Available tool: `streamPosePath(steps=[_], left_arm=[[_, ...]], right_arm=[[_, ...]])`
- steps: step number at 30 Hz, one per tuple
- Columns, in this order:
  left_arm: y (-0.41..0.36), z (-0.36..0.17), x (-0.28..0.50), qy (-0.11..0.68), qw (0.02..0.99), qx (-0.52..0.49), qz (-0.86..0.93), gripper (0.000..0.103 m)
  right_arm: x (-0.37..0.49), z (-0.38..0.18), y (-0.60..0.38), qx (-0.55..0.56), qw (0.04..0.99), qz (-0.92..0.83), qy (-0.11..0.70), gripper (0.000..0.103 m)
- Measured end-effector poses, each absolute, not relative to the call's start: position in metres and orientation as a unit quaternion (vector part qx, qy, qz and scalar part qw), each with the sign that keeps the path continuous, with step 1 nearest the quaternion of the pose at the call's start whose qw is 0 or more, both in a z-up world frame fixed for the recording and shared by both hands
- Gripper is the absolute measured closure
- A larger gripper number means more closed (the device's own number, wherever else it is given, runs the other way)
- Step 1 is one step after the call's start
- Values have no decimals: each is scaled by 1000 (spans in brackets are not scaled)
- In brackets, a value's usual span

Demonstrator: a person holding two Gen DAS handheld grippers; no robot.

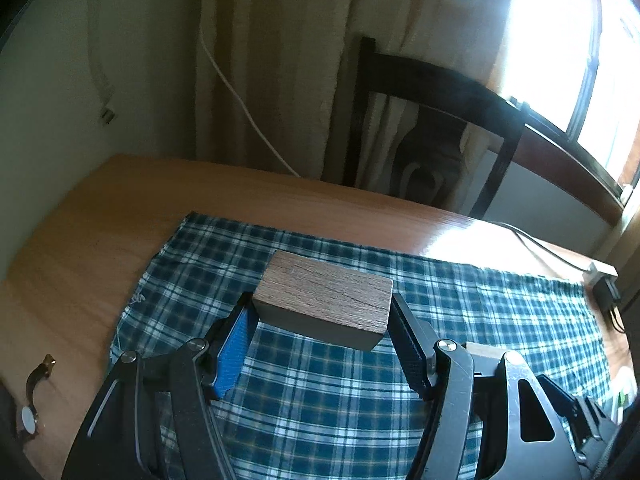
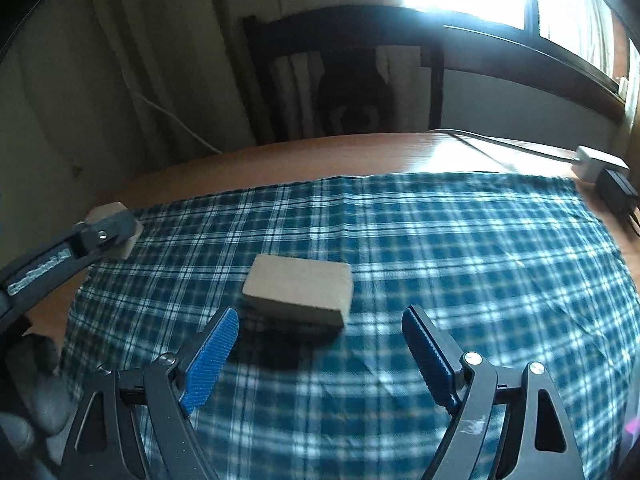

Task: Organize rigid objects
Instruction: 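Grasp the light wooden block with the right gripper while the left holds the weathered block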

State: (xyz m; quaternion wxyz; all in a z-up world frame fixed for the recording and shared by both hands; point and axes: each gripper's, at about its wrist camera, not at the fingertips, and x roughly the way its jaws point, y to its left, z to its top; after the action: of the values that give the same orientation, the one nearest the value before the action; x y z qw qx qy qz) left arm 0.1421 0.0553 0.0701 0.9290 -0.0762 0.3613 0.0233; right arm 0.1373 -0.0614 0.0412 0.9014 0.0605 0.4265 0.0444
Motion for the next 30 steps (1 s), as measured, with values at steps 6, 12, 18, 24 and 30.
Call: streamPosePath(steps=[6,12,18,24,30], left_arm=[[58,66,145,368,926,-79,25,37],[58,64,145,370,925,-79,26,37],[58,61,146,371,925,-78,26,37],[55,57,145,373,925,-73,23,37],[54,58,144,373,925,-72,23,37]], right_arm=[[164,37,-39,60,899,41,433,16],[200,33,-10,51,896,35,440,16],[224,24,-2,41,894,30,446,25],[220,17,11,26,897,31,440,33],[215,14,18,35,898,27,438,33]])
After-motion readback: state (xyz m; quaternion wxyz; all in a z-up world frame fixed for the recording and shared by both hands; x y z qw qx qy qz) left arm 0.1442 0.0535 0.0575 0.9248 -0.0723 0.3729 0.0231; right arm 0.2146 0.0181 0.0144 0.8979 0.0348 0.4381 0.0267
